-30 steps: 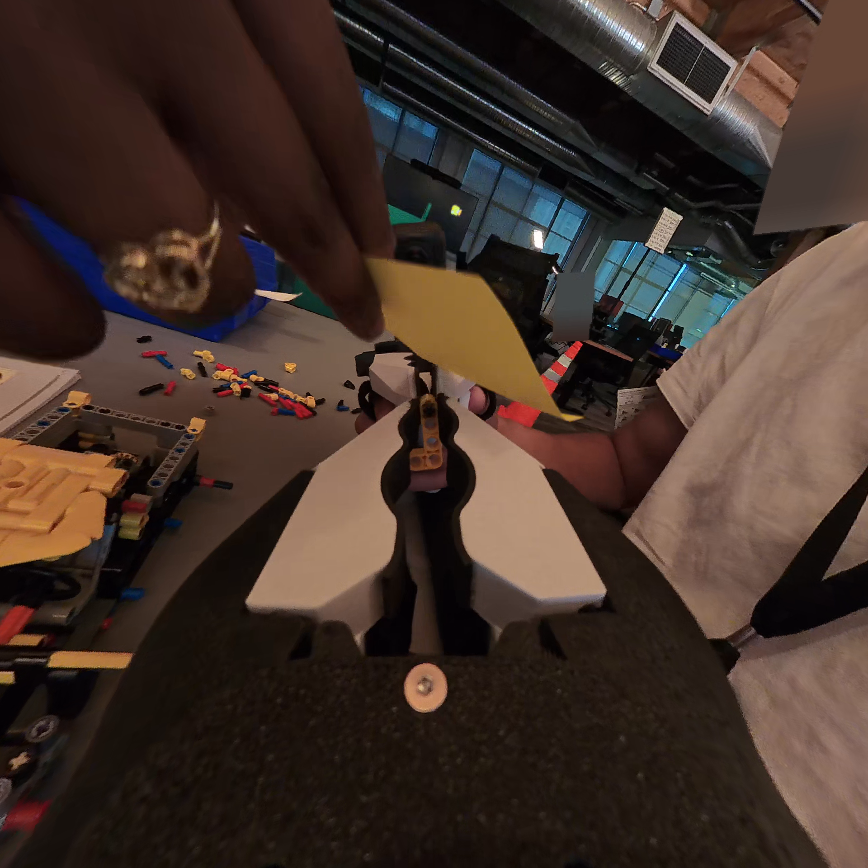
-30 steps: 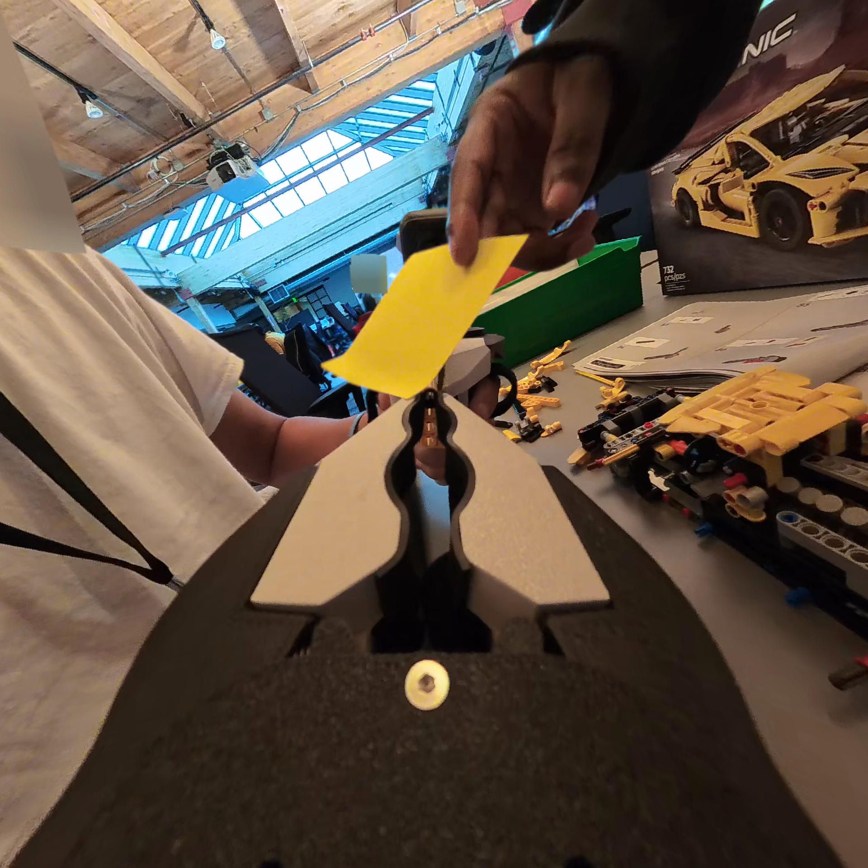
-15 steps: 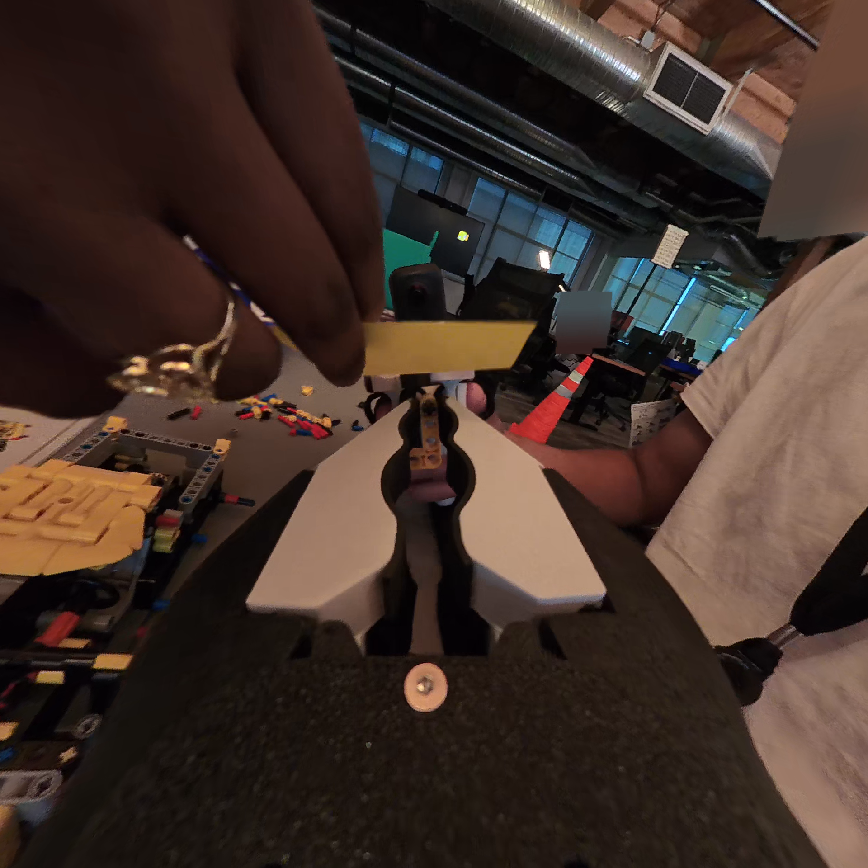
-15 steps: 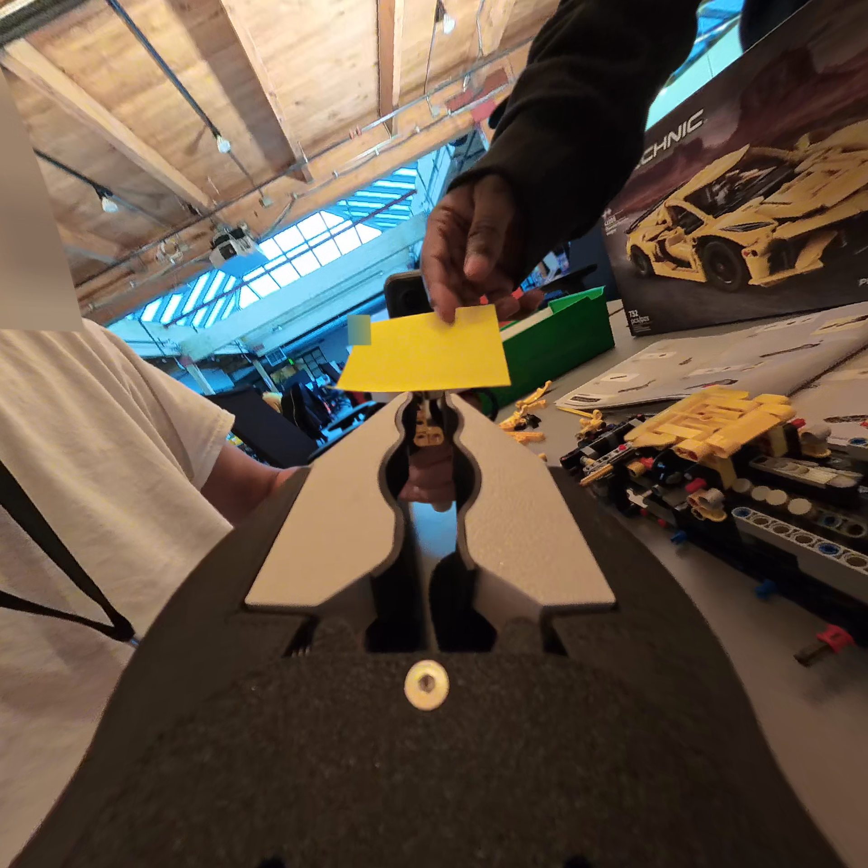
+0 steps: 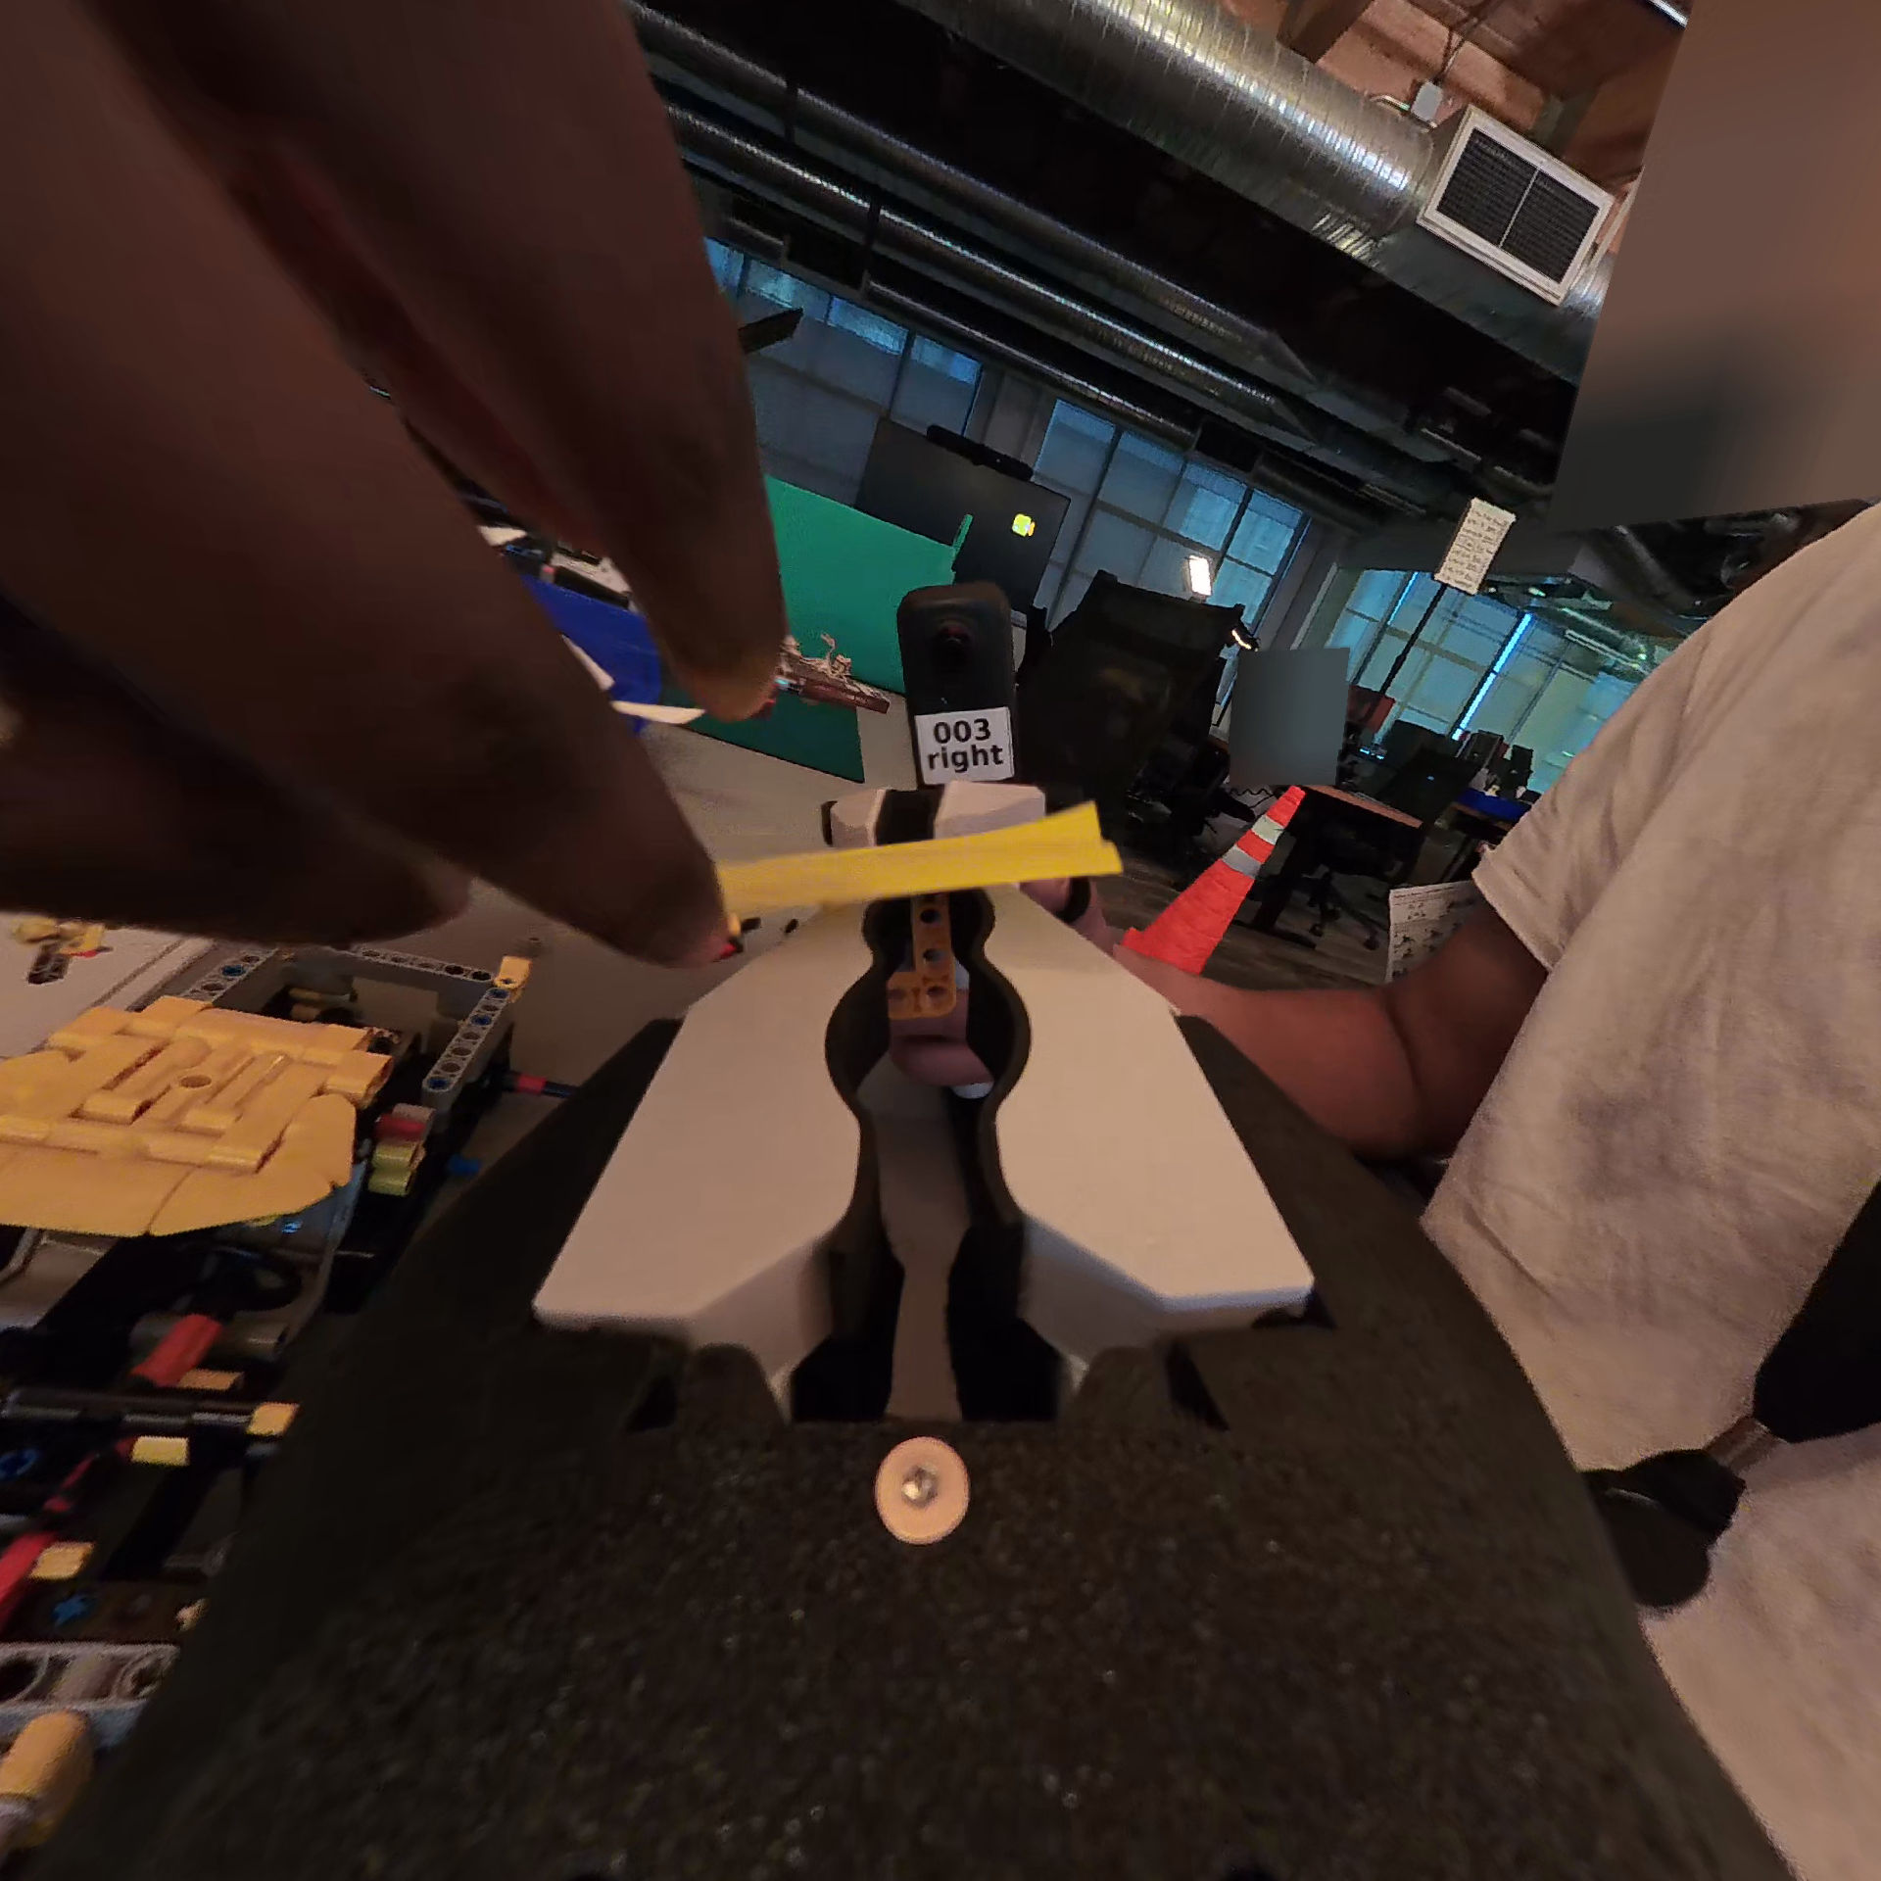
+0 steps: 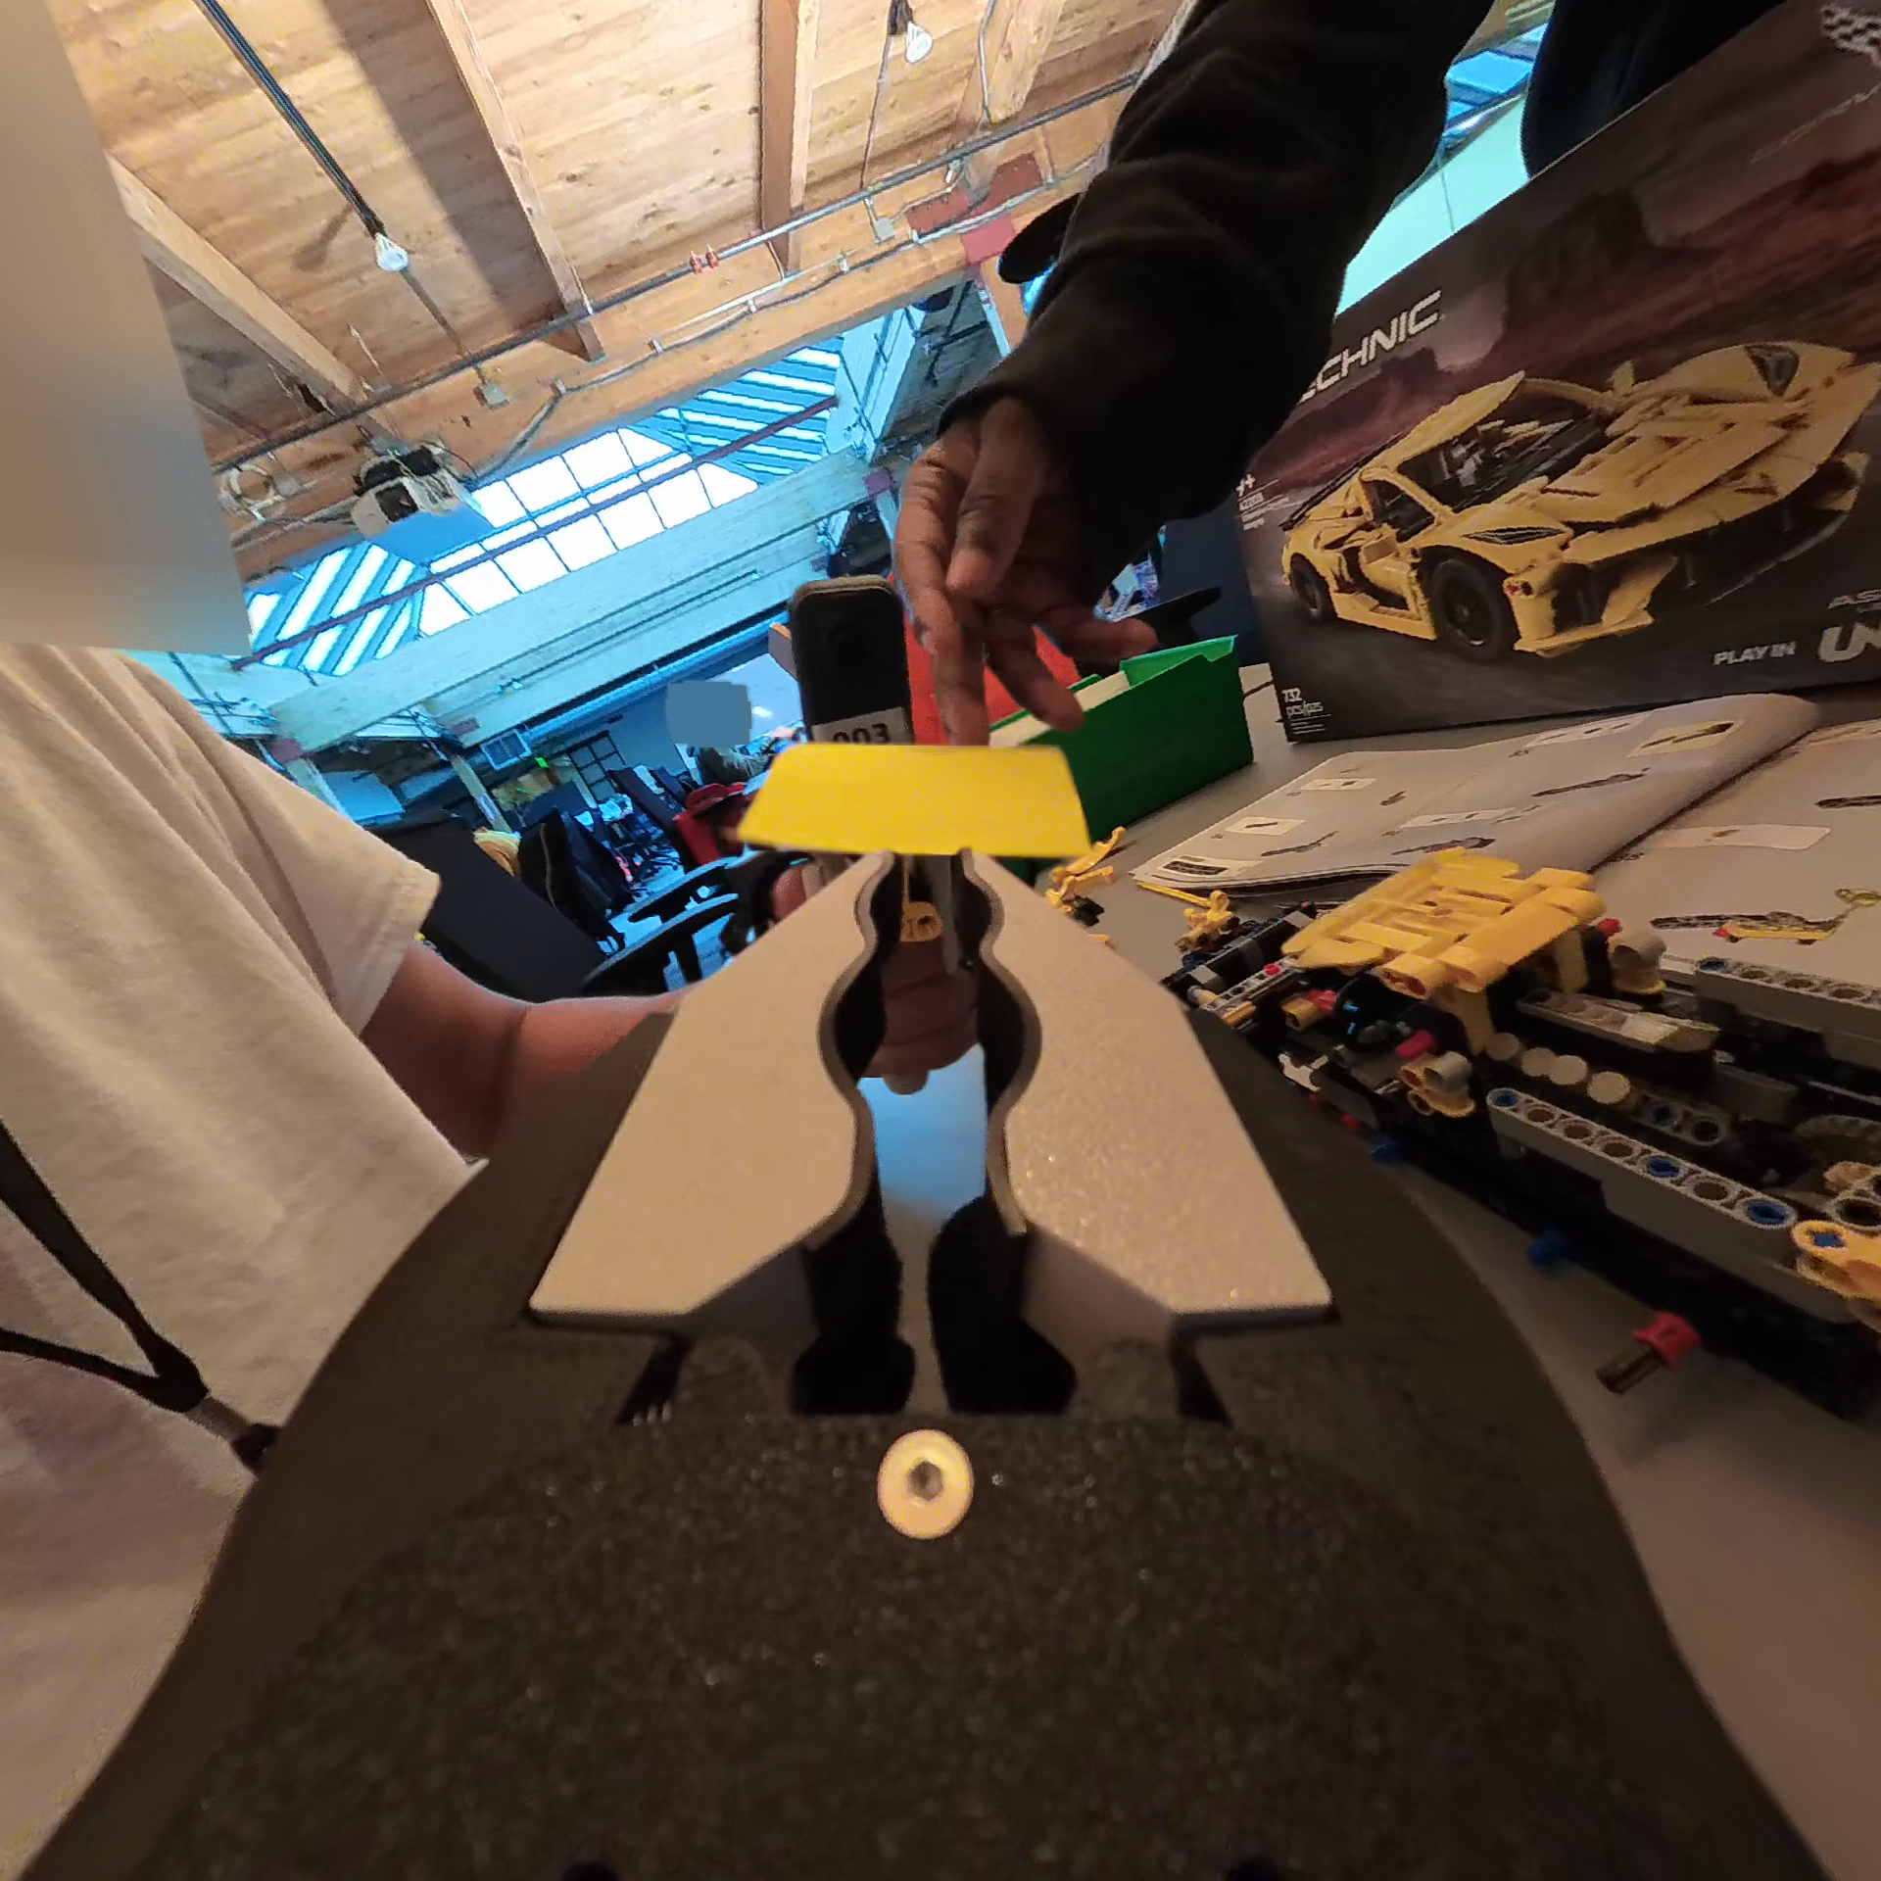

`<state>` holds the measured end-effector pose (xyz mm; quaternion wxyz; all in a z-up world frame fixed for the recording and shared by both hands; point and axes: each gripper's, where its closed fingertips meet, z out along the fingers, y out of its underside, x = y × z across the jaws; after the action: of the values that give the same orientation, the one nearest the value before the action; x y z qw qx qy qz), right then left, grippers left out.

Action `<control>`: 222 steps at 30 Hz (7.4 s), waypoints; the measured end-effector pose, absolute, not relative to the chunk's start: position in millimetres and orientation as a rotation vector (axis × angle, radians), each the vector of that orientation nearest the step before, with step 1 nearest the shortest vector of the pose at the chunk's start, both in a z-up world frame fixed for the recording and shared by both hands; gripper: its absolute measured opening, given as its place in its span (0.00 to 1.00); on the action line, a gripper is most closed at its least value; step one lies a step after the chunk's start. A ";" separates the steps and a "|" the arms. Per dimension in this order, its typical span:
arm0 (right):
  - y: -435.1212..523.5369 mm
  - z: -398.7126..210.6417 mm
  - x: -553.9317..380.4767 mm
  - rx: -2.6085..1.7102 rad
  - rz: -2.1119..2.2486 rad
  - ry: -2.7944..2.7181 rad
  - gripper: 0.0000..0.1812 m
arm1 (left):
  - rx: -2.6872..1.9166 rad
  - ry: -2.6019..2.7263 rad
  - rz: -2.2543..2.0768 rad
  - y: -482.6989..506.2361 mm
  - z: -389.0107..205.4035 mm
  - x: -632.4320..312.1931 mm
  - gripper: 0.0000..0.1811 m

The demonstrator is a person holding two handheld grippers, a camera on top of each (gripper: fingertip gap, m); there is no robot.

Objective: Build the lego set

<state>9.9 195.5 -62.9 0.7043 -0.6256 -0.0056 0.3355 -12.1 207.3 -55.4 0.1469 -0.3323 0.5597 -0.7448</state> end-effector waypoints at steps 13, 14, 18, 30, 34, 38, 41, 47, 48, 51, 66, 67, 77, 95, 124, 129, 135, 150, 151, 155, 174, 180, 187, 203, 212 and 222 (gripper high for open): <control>203.1 -71.8 61.5 -1.538 0.474 -0.007 0.05 | -1.031 1.565 -2.126 226.4 -61.1 -4.1 0.04; 204.0 -74.4 66.6 -1.536 0.473 0.024 0.05 | -1.044 1.563 -2.131 228.0 -62.3 -3.1 0.04; 197.8 -83.5 81.9 -1.549 0.394 0.099 0.05 | -1.085 1.569 -2.110 234.1 -67.3 0.2 0.04; 189.6 -92.3 108.7 -1.558 0.378 0.250 0.10 | -1.178 1.603 -2.041 247.1 -77.7 3.1 0.04; 189.7 -91.6 109.9 -1.567 0.337 0.241 0.12 | -1.182 1.617 -2.022 246.3 -78.1 -1.2 0.04; 191.7 -91.9 106.5 -1.593 0.278 0.199 0.13 | -1.174 1.629 -2.046 238.3 -77.1 -2.7 0.04; 187.8 -90.2 102.4 -1.626 0.247 0.148 0.13 | -1.173 1.694 -2.003 231.2 -84.2 -2.9 0.04; 141.3 -125.6 74.1 -2.081 0.101 -0.042 0.15 | -1.283 1.879 -1.766 227.0 -119.9 -2.8 0.04; 136.4 -133.5 65.3 -2.142 0.079 -0.073 0.16 | -1.323 1.923 -1.716 226.2 -128.5 -4.4 0.04; 144.6 -152.5 30.6 -2.226 0.112 -0.132 0.16 | -1.400 2.024 -1.589 225.2 -148.1 -14.4 0.04; 160.5 -190.8 38.9 -2.331 0.045 -0.331 0.17 | -1.572 2.363 -1.065 230.8 -195.2 -44.9 0.04; 161.0 -190.4 40.4 -2.321 0.052 -0.327 0.17 | -1.559 2.372 -1.028 233.2 -196.4 -42.3 0.04; 175.6 -190.5 40.7 -2.230 -0.081 -0.494 0.14 | -1.516 2.395 -0.979 227.3 -204.0 -24.0 0.04; 178.0 -176.2 47.3 -2.306 -0.065 -0.515 0.00 | -1.524 2.275 -0.965 245.6 -201.6 -18.6 0.04; 194.4 -187.8 53.7 -2.209 -0.291 -0.262 0.00 | -1.419 2.246 -1.269 202.8 -178.5 35.7 0.04; 187.9 -172.4 73.0 -2.193 -0.261 -0.120 0.00 | -1.294 2.241 -1.218 207.6 -179.0 27.1 0.04; 179.5 -130.3 89.3 -2.144 -0.121 -0.020 0.00 | -1.297 2.206 -1.226 212.7 -180.5 20.0 0.04; 254.9 -174.2 401.0 -2.648 -0.833 -0.142 0.00 | -1.176 2.126 -1.395 217.8 -156.8 20.6 0.04; 256.2 -180.6 414.7 -2.689 -0.883 -0.155 0.00 | -1.155 2.120 -1.414 215.9 -152.8 20.7 0.04; 268.5 -200.3 430.1 -2.793 -0.870 -0.179 0.00 | -1.021 2.101 -1.440 209.6 -139.9 17.0 0.04; 215.6 -138.9 208.1 -2.435 -0.068 0.025 0.25 | -1.116 2.015 -1.398 234.8 -138.9 21.8 0.04; 149.0 -176.3 53.7 -2.310 0.123 -0.446 0.11 | -1.151 2.150 -1.290 228.8 -163.9 16.9 0.04; 159.7 -204.0 61.3 -2.289 0.057 -0.736 0.13 | -1.135 2.237 -1.137 230.4 -182.6 14.4 0.04; 170.8 -204.3 56.6 -2.229 0.209 -0.775 0.02 | -1.136 2.353 -1.031 223.8 -206.7 8.1 0.07; 206.5 -184.8 28.7 -2.200 0.324 -0.644 0.02 | -0.840 2.223 -0.970 215.2 -175.0 15.2 0.12; 219.7 -171.4 20.4 -2.201 0.406 -0.725 0.02 | -0.620 2.136 -0.753 216.7 -169.0 19.9 0.03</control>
<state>20.4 219.7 -171.4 0.3845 -0.8637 -0.2844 0.1593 19.9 216.7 -169.0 0.3862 -0.2436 0.8390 -0.2958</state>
